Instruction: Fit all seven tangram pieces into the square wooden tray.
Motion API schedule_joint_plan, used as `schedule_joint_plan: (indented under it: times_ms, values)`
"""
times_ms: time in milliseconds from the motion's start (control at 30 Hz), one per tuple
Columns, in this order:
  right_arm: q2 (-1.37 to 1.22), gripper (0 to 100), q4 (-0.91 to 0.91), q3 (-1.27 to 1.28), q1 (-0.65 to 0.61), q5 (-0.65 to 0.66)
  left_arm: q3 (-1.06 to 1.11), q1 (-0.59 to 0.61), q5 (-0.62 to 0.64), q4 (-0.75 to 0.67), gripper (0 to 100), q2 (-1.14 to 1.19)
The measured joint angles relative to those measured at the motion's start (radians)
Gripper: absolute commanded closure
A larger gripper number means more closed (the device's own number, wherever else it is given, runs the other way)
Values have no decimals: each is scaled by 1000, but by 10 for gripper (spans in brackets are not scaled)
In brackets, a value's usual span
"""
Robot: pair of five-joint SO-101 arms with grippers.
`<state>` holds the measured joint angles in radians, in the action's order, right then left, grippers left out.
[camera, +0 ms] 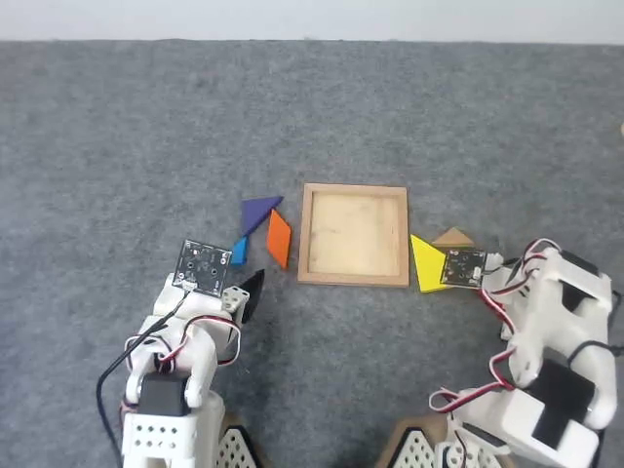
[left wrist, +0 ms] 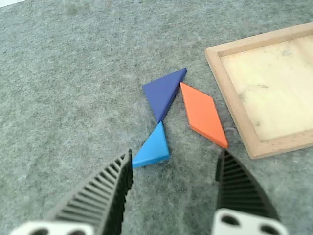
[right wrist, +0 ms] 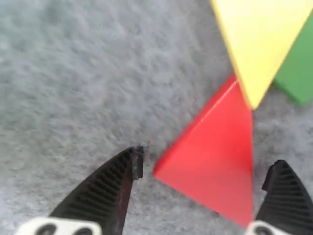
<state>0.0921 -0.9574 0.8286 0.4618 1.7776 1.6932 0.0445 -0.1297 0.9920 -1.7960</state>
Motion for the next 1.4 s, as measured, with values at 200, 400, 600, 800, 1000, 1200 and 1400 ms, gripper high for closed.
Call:
schedule_joint_plan:
  times_ms: [200, 400, 600, 800, 1000, 1200, 1400]
  values:
    - [-2, 616, 11, 2, 21, 0, 0, 0, 0, 0, 732, 0]
    - [5, 740, 17, 14, 52, -2, 0, 0, 0, 0, 732, 0]
    - [12, 797, 38, 20, 54, -109, 0, 0, 0, 0, 732, 0]
    - [14, 799, 86, 34, 83, -301, 0, 0, 0, 0, 732, 0]
    - [14, 800, 91, 31, 158, -450, 0, 0, 0, 0, 732, 0]
    - [5, 801, 75, 2, 195, -635, 0, 0, 0, 0, 732, 0]
    - [-12, 801, -133, -169, 192, -738, 0, 0, 0, 0, 732, 0]
